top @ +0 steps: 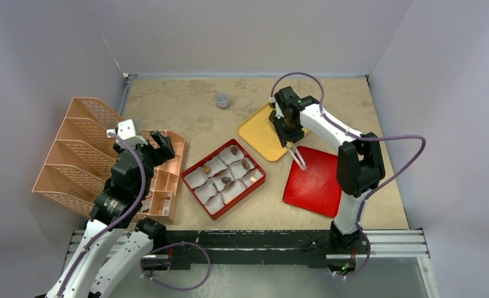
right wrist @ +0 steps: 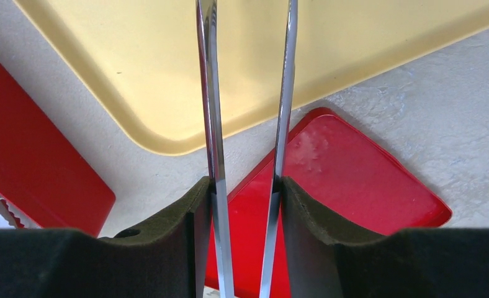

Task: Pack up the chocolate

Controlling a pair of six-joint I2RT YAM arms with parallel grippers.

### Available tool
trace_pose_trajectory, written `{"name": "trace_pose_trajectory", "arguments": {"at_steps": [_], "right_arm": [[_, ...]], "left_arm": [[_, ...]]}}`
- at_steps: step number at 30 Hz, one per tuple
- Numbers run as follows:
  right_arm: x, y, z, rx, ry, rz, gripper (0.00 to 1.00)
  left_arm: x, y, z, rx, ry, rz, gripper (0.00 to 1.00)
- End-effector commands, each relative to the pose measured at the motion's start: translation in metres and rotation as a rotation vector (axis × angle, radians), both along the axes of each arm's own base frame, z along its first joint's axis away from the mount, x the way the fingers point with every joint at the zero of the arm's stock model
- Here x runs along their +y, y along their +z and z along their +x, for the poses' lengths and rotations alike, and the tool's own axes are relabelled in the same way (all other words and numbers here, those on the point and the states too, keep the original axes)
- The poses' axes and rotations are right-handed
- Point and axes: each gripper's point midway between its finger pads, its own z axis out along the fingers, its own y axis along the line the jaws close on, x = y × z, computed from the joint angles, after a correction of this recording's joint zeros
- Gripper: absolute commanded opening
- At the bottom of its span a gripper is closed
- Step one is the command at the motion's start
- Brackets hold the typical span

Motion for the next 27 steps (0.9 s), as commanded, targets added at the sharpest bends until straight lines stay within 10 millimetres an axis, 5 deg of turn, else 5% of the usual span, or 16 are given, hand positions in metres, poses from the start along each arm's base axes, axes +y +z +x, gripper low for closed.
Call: {"name": "trace_pose_trajectory", "arguments": {"at_steps": [1,6,13,27], "right_arm": [[0.004,0.013,0.014,-0.051,0.012,0.024,0.44],[0.004,0.009,0.018,-0.046,0.008,0.017,0.44],[0.004,0.005,0.019,-0.036,0.008,0.017,0.30],[0.003,0.028,0.007,-0.088,0.010,0.059,0.14]], "left_arm": [[0.000,0.008,0.002,-0.026,0.002,-0.008,0.77],[0.000,0.008,0.003,-0.026,0.002,-0.007,0.77],[0.001,0.008,0.002,-0.027,0.005,-0.006,0.77],[0.000,0.006,0.004,-0.017,0.007,-0.004,0.77]]}}
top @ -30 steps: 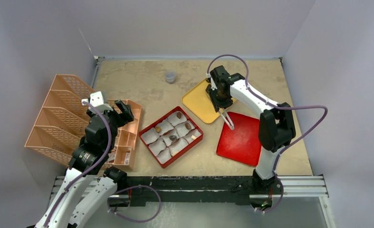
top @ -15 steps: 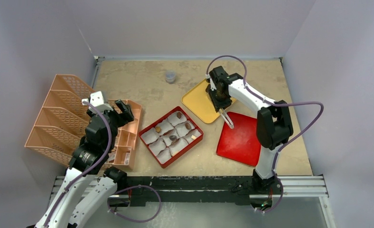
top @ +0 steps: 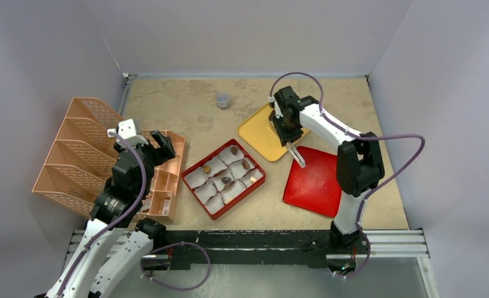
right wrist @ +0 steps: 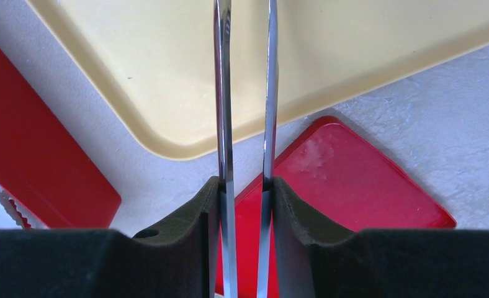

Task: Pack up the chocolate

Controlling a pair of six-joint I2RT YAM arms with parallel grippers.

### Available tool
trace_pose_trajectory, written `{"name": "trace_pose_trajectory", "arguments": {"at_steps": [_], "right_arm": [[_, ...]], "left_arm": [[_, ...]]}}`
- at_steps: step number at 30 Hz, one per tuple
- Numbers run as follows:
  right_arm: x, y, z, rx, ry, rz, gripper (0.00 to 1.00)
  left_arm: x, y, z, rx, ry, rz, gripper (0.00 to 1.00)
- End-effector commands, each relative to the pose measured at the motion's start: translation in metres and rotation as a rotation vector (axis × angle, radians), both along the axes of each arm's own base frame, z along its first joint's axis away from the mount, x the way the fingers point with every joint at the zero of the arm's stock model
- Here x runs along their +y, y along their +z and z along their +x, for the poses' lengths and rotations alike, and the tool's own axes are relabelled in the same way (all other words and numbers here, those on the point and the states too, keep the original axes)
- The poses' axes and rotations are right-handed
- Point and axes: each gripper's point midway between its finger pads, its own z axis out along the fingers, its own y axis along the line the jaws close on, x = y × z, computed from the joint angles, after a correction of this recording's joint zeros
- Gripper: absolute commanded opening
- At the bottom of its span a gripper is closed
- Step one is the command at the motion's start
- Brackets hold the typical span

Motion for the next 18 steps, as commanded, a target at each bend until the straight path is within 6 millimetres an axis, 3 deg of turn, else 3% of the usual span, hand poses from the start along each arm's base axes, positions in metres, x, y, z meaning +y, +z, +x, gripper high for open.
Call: {"name": "trace_pose_trajectory", "arguments": {"at_steps": [1,12,18], "right_arm": [[-0.001,0.037,0.002,-0.104,0.000,0.049,0.13],[0.014,0.074,-0.016,-0.169,0.060,0.155,0.12],[0.054,0.098,-0.038,-0.210,0.148,0.214,0.12]], "left_arm": [[0.000,0.007,0.003,-0.021,0.007,-0.006,0.77],[0.002,0.005,0.005,-0.012,0.022,-0.001,0.76],[0.003,0.004,0.005,-0.010,0.030,0.003,0.76]]}}
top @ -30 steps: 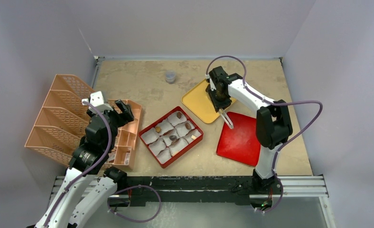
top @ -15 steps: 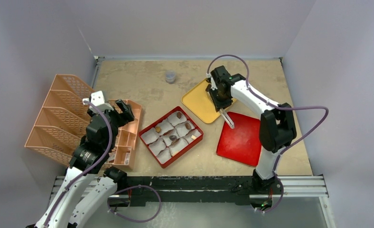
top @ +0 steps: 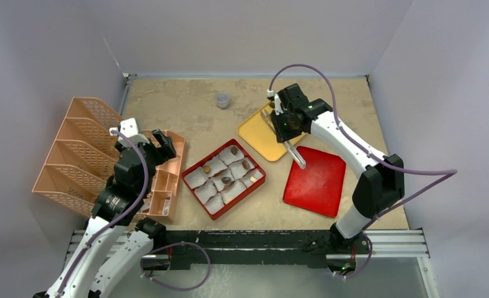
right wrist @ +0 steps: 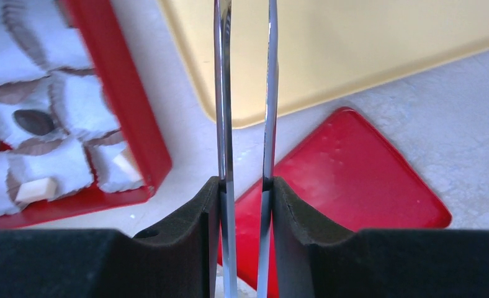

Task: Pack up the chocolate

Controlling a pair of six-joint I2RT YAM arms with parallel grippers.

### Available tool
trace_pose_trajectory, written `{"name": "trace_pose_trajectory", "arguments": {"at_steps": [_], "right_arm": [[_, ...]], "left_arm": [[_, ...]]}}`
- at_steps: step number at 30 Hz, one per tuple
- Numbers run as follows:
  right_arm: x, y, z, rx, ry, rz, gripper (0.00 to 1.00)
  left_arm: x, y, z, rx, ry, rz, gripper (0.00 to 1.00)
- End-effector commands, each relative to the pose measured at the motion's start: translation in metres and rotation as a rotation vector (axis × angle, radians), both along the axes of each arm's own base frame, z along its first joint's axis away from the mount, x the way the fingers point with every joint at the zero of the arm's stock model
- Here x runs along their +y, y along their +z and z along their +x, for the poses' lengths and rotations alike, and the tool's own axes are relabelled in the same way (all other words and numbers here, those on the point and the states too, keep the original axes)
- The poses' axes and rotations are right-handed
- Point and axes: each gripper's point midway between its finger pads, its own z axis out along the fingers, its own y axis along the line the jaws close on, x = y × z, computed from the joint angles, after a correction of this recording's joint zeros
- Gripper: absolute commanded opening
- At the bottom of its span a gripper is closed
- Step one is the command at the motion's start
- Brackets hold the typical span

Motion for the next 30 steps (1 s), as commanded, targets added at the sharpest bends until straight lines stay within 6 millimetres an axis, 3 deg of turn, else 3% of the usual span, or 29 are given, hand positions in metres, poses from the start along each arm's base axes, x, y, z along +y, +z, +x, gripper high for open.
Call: {"name": "trace_pose_trajectory", "arguments": {"at_steps": [1,8,14,25,30], "right_arm": [[0.044,0.032,-0.020,-0.068,0.106,0.086,0.12],[0.102,0.042,-0.060,-0.059,0.251,0.153,0.13],[0.146,0.030,-0.099,-0.007,0.370,0.156,0.15],[0.192,0.005,-0.143,0.080,0.485,0.115,0.17],[0.204,-0.004,-0.151,0.100,0.512,0.098,0.18]], "left_arm": [[0.004,0.008,0.003,-0.027,0.027,-0.005,0.76],[0.008,0.011,0.001,-0.038,0.044,-0.005,0.76],[0.007,0.011,0.000,-0.038,0.039,-0.010,0.76],[0.007,0.014,-0.002,-0.049,0.036,-0.017,0.76],[0.007,0.016,-0.003,-0.058,0.033,-0.023,0.76]]}}
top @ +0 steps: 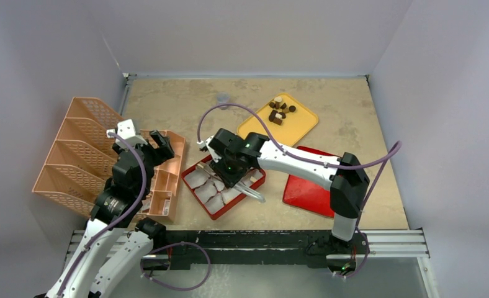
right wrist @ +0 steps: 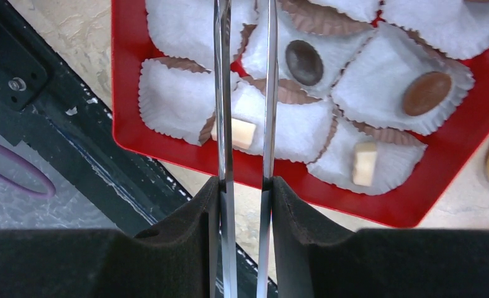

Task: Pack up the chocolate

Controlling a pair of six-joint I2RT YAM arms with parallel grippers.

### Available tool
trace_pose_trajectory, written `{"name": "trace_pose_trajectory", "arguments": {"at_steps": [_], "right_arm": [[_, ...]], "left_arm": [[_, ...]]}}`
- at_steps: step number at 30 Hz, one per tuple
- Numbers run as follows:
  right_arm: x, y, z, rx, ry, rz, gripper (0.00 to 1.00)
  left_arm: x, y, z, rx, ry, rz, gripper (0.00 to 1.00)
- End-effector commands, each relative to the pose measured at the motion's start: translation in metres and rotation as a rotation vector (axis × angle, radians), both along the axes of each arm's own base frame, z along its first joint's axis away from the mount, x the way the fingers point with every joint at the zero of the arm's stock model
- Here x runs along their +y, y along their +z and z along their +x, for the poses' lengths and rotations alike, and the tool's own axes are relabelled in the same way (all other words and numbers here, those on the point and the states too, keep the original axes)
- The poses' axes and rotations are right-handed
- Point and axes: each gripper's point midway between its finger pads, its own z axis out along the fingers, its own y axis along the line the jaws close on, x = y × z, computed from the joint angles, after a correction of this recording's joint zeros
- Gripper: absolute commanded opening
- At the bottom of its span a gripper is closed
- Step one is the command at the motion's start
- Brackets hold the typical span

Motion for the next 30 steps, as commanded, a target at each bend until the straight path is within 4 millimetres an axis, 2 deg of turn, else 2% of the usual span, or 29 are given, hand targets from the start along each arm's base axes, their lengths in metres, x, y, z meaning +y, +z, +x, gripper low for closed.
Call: {"name": "trace_pose_trajectory", "arguments": {"at_steps": [1,22,30], "right_arm": [[0.018,0.021,-0.003,-0.017,0.008,0.052,0.19],[0.023,0.007,-0.007,0.015,0.041,-0.016,0.26],[0.025,0.014,-0.003,-0.011,0.045,-0.001,0.33]], "left_arm": [[0.002,0.013,0.000,-0.048,0.010,-0.022,0.76],[-0.001,0.012,0.001,-0.044,-0.003,-0.022,0.76],[-0.001,0.012,0.001,-0.043,-0.003,-0.021,0.76]]}}
